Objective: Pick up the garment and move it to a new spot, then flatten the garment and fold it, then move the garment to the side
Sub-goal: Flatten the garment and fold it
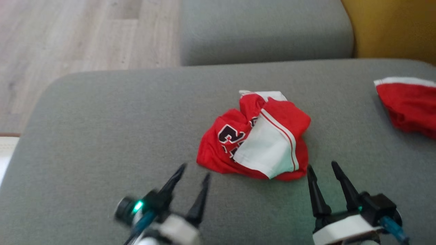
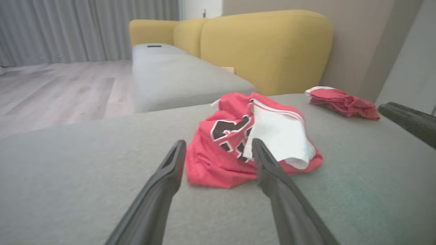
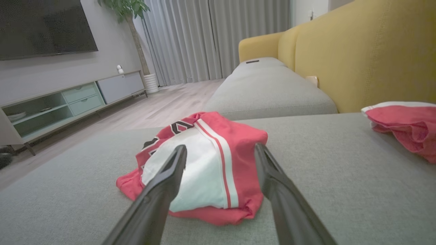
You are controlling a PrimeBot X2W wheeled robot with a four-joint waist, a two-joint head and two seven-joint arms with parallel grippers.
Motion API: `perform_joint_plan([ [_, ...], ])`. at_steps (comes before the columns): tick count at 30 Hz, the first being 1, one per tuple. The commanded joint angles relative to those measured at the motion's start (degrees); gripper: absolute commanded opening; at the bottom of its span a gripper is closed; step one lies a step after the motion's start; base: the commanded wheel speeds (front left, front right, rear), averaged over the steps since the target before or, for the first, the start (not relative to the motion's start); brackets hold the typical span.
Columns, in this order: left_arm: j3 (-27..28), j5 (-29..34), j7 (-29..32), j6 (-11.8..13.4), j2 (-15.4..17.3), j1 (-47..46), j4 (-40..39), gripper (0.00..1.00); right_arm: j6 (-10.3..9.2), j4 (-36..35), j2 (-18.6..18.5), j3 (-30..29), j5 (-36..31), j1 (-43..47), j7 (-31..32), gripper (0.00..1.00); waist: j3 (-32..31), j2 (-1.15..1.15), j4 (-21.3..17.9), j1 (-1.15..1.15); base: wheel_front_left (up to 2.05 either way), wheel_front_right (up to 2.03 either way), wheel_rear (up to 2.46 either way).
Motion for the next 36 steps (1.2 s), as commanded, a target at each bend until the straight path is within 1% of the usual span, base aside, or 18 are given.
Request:
perform_joint_plan([
  [1,-1.45,-1.65,-0.6,-0.6,-0.45,-7.6,0.61,1.0,0.37,-2.62,-0.26,1.6,-0.69,-3.48,-0.62,1.0,2.32,0.0,-1.92,0.0,0.0,0.0,0.0],
  [5,-8.96,-6.13,3.19,-1.26,-0.45,-17.21,4.85,1.0,0.37,-3.66,-0.26,1.69,-1.47,-4.72,-0.62,1.0,6.01,0.0,-3.81,0.0,0.0,0.0,0.0],
  [8,-14.12,-11.31,7.5,-1.11,-0.45,-24.27,7.5,1.0,0.37,-4.27,-0.51,1.79,-2.0,-6.24,-0.62,1.0,9.2,0.0,-5.06,0.0,0.0,0.0,0.0],
  [9,-14.12,-11.31,7.5,-1.11,-0.45,-24.27,7.5,1.0,0.37,-4.27,-0.51,1.79,-2.0,-6.24,-0.62,1.0,9.2,0.0,-5.06,0.0,0.0,0.0,0.0],
  [11,-16.89,-15.13,9.78,-0.14,-0.45,-28.53,8.95,1.0,0.37,-4.52,-0.79,1.82,-2.16,-7.22,-0.62,1.0,10.95,0.0,-5.9,0.0,0.0,0.0,0.0],
  [14,-20.33,-19.09,11.38,1.83,-0.45,-34.51,11.45,1.0,0.37,-4.92,-1.24,1.84,-2.17,-8.7,-0.62,1.0,13.36,0.0,-7.01,0.0,0.0,0.0,0.0],
  [16,-22.19,-20.59,12.01,3.55,-0.45,-37.83,13.77,1.0,0.37,-5.24,-1.45,1.73,-2.16,-9.46,-0.62,1.0,14.55,0.0,-7.6,0.0,0.0,0.0,0.0],
  [20,-24.99,-24.31,13.41,5.75,-0.45,-42.88,18.72,1.0,0.37,-5.68,-1.76,1.64,-2.07,-10.62,-0.62,1.0,16.41,0.0,-8.38,0.0,0.0,0.0,0.0],
  [24,-26.87,-26.96,13.59,7.7,-0.45,-46.51,23.25,1.0,0.37,-5.97,-1.92,1.68,-2.01,-11.36,-0.62,1.0,17.46,0.0,-8.8,0.0,0.0,0.0,0.0],
  [27,-28.46,-30.59,12.28,7.27,-0.45,-48.29,25.35,1.0,0.37,-5.94,-2.01,1.72,-1.99,-11.81,-0.62,1.0,17.85,0.0,-9.1,0.0,0.0,0.0,0.0],
  [29,-29.45,-32.43,11.66,6.81,-0.45,-48.97,25.47,1.0,0.37,-5.87,-2.0,1.74,-2.0,-11.89,-0.62,1.0,17.84,0.0,-9.24,0.0,0.0,0.0,0.0],
  [32,-31.65,-34.14,10.88,6.76,-0.46,-50.06,25.02,1.0,0.37,-5.71,-1.92,1.59,-2.05,-11.88,-0.62,1.0,17.69,0.0,-9.48,0.0,0.0,0.0,0.0],
  [36,-34.7,-35.53,10.34,7.65,-0.46,-51.31,23.82,1.0,0.37,-5.57,-1.65,1.48,-2.08,-11.8,-0.62,1.0,17.3,0.0,-9.97,0.0,0.0,0.0,0.0],
])
